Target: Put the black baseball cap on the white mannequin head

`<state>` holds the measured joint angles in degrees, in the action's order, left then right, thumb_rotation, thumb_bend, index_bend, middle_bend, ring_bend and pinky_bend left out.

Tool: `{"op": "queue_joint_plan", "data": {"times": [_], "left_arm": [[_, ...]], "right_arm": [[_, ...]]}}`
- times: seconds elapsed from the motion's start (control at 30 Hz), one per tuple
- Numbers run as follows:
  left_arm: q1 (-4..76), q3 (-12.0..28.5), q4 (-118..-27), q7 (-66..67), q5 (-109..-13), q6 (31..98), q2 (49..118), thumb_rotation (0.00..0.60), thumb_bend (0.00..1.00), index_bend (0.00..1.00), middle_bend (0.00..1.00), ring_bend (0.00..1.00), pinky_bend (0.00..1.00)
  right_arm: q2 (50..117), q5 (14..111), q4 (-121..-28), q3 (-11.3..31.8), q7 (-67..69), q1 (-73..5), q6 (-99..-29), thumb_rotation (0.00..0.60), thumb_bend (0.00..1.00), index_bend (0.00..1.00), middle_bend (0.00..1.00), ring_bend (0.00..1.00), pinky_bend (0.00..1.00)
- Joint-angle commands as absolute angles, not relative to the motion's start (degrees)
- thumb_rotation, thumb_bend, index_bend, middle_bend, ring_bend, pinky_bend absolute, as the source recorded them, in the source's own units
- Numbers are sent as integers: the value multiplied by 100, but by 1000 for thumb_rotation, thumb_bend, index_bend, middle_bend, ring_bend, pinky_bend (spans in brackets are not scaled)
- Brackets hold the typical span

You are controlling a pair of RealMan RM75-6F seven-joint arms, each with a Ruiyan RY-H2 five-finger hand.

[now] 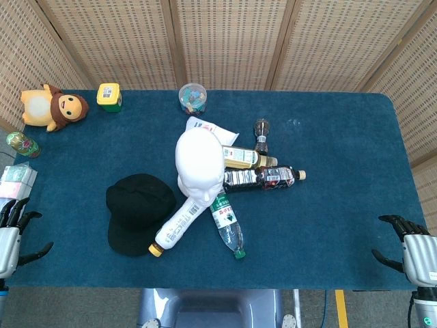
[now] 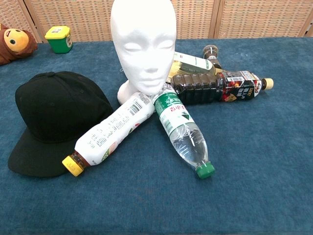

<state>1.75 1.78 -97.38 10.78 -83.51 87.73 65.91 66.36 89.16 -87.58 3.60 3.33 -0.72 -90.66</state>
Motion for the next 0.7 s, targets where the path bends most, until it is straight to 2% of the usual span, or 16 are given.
{"op": "queue_joint_plan", "data": {"times": [0.03,0.7], "left_arm": [[186,188,-9741,1089,-8361,8769,6588,600,141,311,132,68,298],[184,170,-9824,1108,-8500,8807,6565,600,142,318,148,75,299]], "right_arm": [[6629,8918,-8764,352,330,-66,-9068,600,114,303,356,407,422],[6602,8937,-8738,345,406,6,-9192,600,114,303,356,407,423]]}}
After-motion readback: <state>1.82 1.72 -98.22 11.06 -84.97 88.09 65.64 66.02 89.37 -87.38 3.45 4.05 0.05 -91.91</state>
